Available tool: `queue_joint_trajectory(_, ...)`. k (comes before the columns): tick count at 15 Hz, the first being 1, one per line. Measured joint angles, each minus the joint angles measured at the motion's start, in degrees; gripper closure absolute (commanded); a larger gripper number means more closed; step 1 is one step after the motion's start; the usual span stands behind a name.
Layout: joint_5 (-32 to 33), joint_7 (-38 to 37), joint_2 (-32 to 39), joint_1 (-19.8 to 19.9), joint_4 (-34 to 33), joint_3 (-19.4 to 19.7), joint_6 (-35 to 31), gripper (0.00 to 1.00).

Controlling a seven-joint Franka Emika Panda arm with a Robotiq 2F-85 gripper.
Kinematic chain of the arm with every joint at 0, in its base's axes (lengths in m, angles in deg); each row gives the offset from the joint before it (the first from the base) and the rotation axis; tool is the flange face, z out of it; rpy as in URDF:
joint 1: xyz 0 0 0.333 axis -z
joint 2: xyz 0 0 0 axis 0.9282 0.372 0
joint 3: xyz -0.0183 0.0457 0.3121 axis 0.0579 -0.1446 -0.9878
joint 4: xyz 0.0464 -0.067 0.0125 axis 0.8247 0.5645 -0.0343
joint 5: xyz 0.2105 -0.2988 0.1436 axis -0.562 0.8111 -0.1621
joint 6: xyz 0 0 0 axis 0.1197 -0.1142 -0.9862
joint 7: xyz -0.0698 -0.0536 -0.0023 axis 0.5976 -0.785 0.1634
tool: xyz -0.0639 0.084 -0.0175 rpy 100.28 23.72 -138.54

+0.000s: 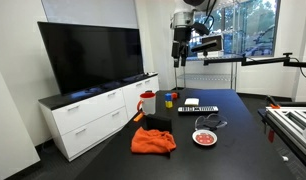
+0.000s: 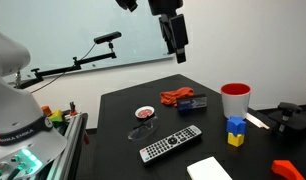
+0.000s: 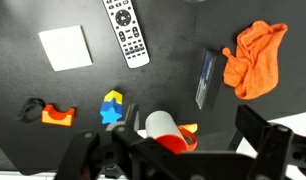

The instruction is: Put the blue block on the yellow block

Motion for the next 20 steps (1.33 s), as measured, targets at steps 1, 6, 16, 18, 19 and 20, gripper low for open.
queue_joint_trajectory(1,0.9,0.73,-0.31,-0.46,0.84,0.31,-0.08,0.0)
queue_joint_trajectory(6,2.68,4.49,-0.69,-2.07,4.48,1.25,-3.3,0.0)
queue_joint_trajectory(16,2.68,7.97,-1.35,-3.37,7.45,2.42,-7.81,0.0)
queue_joint_trajectory(18,2.68,8.04,-1.35,-3.38,7.49,2.51,-7.82,0.0)
queue_joint_trajectory(19,2.68,8.04,-1.35,-3.38,7.5,2.51,-7.82,0.0)
queue_joint_trajectory(20,2.68,8.04,-1.35,-3.4,7.51,2.51,-7.82,0.0)
